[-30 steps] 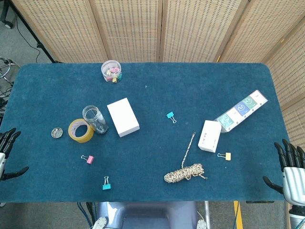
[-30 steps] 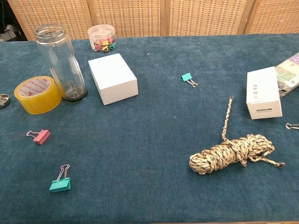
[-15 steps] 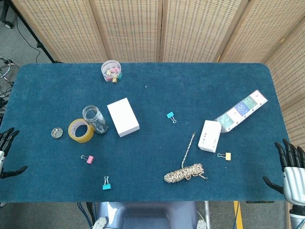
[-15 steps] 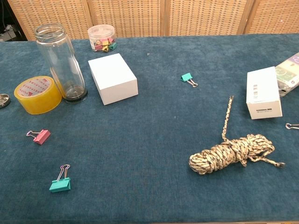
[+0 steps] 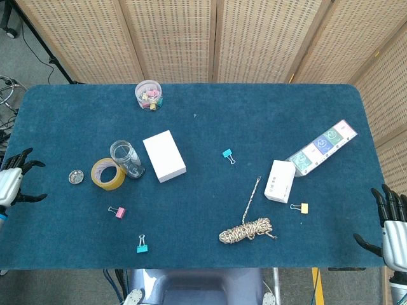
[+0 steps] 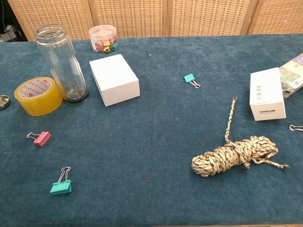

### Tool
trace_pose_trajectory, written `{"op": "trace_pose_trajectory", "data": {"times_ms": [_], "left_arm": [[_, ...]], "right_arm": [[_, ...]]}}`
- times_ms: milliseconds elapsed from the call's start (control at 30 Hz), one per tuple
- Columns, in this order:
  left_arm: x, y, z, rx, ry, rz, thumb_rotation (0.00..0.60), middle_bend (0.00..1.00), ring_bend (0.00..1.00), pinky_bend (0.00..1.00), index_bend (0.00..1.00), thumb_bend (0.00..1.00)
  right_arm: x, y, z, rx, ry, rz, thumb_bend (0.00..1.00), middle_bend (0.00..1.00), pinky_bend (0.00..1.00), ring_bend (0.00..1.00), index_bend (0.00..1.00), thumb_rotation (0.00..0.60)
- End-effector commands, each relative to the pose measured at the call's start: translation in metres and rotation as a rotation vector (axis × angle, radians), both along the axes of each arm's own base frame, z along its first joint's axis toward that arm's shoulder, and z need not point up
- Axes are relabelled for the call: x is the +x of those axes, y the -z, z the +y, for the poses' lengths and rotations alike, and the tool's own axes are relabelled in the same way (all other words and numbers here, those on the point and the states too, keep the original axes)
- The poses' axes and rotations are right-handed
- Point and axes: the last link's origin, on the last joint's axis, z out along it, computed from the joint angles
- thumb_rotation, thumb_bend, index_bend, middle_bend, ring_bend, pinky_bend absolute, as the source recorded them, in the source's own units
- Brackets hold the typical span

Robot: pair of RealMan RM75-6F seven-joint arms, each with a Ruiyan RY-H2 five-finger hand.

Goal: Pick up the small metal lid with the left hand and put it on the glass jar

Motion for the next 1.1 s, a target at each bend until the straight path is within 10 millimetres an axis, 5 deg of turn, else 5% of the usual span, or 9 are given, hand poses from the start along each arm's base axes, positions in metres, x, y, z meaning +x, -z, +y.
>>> {"op": "trace_pose_trajectory", "data": {"times_ms": [33, 600, 1100], "left_arm": [[-0.002, 0.013, 0.016, -0.001, -0.038, -0.034, 0.6, 0.0, 0.0, 0.0, 0.37, 0.22], [0.004, 0.051, 0.046, -0.069, -0.094, -0.053, 0.6, 0.0, 0.0, 0.0, 0.44, 0.27], [0.002, 0.067, 0.058, -0.077, -0.129, -0.054, 0.6, 0.0, 0.0, 0.0, 0.51, 0.32]], "right_arm": [[-0.001, 0.001, -0.001, 0.006, 0.006, -0.002, 0.0, 0.0, 0.0, 0.0, 0.0, 0.6], [-0.005, 0.0, -0.002, 0.007, 0.017, -0.017, 0.0, 0.0, 0.0, 0.0, 0.0, 0.6], [-0.008, -0.001, -0.002, 0.01, 0.027, -0.021, 0.0, 0.0, 0.0, 0.0, 0.0, 0.6]]}}
